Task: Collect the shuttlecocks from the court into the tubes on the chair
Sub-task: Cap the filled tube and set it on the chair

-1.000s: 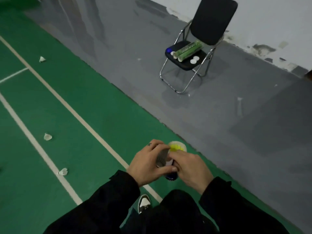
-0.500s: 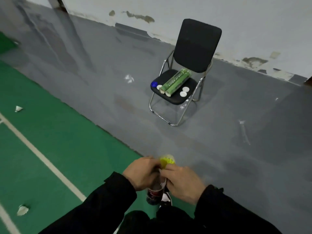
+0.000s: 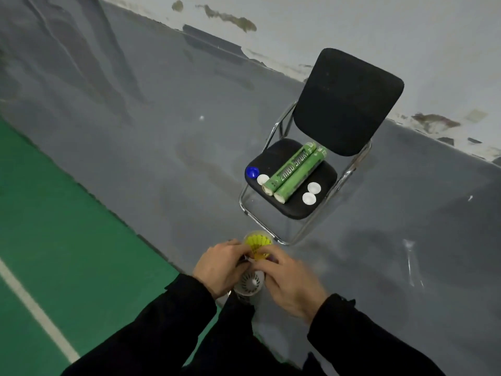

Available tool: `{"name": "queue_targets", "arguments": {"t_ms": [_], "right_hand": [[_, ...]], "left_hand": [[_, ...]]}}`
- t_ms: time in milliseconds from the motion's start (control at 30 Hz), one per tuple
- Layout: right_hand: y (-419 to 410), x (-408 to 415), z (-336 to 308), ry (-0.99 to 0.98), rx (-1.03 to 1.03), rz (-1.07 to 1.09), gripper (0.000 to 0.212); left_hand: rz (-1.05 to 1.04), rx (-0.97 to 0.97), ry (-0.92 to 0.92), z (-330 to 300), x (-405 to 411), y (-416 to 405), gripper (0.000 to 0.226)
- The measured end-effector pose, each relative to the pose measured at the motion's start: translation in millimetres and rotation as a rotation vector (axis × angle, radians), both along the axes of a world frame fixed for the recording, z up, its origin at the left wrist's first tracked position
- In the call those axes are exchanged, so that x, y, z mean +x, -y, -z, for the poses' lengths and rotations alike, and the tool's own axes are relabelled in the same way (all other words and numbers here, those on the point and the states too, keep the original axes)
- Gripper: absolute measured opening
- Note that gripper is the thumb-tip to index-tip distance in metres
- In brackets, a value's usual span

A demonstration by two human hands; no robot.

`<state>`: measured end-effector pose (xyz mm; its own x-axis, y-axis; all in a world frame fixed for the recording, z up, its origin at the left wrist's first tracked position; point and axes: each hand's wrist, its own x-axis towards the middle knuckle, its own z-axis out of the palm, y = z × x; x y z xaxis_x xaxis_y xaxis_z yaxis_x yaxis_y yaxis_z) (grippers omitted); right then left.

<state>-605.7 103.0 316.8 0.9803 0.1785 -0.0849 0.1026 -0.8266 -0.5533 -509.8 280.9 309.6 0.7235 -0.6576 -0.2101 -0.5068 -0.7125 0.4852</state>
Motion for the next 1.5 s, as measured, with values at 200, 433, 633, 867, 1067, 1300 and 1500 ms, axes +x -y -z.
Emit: {"name": "queue_targets", "arguments": {"t_ms": [200, 433, 633, 867, 1067, 1300, 1500], "right_hand": [[51.8, 142.0, 2.4, -0.03, 0.269, 0.375, 0.04], [127.5, 305.2, 62.6, -0.241, 0.483, 0.766, 0.026], [184.8, 405.7, 157.4, -0.276, 0.665, 0.991, 0.024], [223.1, 434.8, 239.1, -0.334, 0.777, 1.227, 0.022], [216.5, 438.1, 272.1, -0.356, 0.751, 1.361, 0.02], [175.3, 452.4, 289.9, -0.394, 0.2, 1.003, 0.013], [146.8, 468.7, 340.2, -0.449, -0.302, 0.462, 0.024]], "left_hand": [[-0.078, 0.048, -0.027, 13.0, 148.8, 32.8, 0.015], [-0.166, 0.066, -0.034, 37.0, 309.2, 84.5, 0.016], [-0.123, 0.016, 0.001, 89.9, 440.9, 190.7, 0.014], [0.113, 0.072, -0.027, 203.8, 533.0, 307.6, 0.025], [0.277, 0.168, -0.067, 276.3, 537.7, 321.5, 0.024], [0.356, 0.127, -0.084, 283.8, 549.9, 320.2, 0.042], [0.4, 0.086, -0.157, 287.6, 553.7, 313.5, 0.056]]}}
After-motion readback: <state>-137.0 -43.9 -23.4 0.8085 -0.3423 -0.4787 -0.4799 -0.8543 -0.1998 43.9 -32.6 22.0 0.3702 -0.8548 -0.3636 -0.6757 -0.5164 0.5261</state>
